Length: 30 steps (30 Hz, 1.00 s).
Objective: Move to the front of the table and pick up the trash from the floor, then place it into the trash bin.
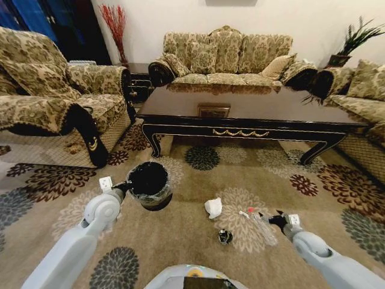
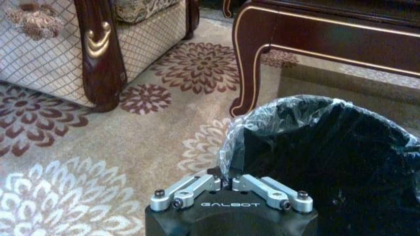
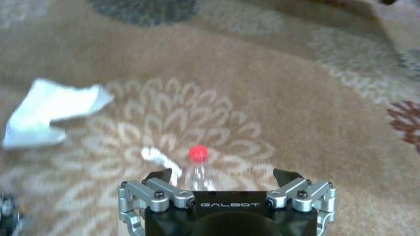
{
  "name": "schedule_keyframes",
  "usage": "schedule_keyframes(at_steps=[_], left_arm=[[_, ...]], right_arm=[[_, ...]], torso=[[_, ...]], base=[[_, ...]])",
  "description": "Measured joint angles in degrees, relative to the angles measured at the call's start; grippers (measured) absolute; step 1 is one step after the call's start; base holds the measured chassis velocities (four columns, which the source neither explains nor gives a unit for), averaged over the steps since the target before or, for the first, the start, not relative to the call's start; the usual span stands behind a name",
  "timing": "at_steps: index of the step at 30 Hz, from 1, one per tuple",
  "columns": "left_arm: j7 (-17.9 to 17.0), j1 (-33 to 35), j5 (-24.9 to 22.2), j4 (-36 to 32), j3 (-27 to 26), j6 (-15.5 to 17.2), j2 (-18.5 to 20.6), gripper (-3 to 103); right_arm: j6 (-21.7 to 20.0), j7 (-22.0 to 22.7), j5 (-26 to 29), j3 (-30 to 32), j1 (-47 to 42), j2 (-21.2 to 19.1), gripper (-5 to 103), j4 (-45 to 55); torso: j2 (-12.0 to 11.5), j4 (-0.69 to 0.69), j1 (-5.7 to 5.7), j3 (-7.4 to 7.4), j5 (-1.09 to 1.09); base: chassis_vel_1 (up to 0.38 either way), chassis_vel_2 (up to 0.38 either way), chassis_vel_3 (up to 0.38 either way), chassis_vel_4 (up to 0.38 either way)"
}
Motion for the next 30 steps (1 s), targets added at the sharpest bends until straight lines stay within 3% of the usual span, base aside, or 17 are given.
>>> schedule_keyframes(at_steps=[2,3,6,9,25,28,30], left_arm=[[0.0,0.5,0.4,-0.3,0.0,-0.1,-0.3,4],[0.0,0.5,0.4,-0.3,0.0,-0.1,-0.3,4],[0.0,2.0,1.1,-0.8,-0.4,-0.1,-0.5,4],[0.0,2.4,1.2,-1.0,-0.6,-0.1,-0.4,4],[-0.1,5.6,1.1,-2.9,-3.2,-0.3,1.2,4],[-0.1,6.0,1.1,-3.2,-3.5,-0.3,1.2,4],[-0.1,6.1,1.1,-3.4,-3.6,-0.4,1.3,4]], right_arm=[[1.2,-4.3,-2.0,-0.4,0.8,0.8,100,-2.9],[1.2,-4.3,-2.0,-0.4,0.8,0.8,100,-2.9],[4.7,-15.2,-6.8,-0.5,2.3,3.2,100,-8.5],[5.7,-17.0,-8.5,-0.5,2.8,4.4,100,-10.6],[6.1,-12.5,-12.4,-1.8,5.9,11.8,102,-21.3],[5.5,-11.5,-13.3,-1.6,5.7,12.4,97,-21.5],[5.2,-11.1,-13.9,-1.4,5.6,12.8,89,-21.7]], torso=[[0.0,0.0,0.0,0.0,0.01],[0.0,0.0,0.0,0.0,0.01],[0.0,0.01,0.0,0.0,0.0],[0.0,0.0,0.0,0.0,-0.01],[0.0,0.0,0.0,0.0,0.0],[0.0,0.0,0.0,0.0,-0.01],[0.0,0.0,0.0,0.0,0.0]], base=[[0.0,0.0,0.0,0.0],[0.0,0.0,0.0,0.0],[0.0,0.0,0.0,0.0],[0.0,0.0,0.0,0.0],[0.0,0.0,0.0,0.0],[0.0,0.0,0.0,0.0],[0.0,0.0,0.0,0.0]])
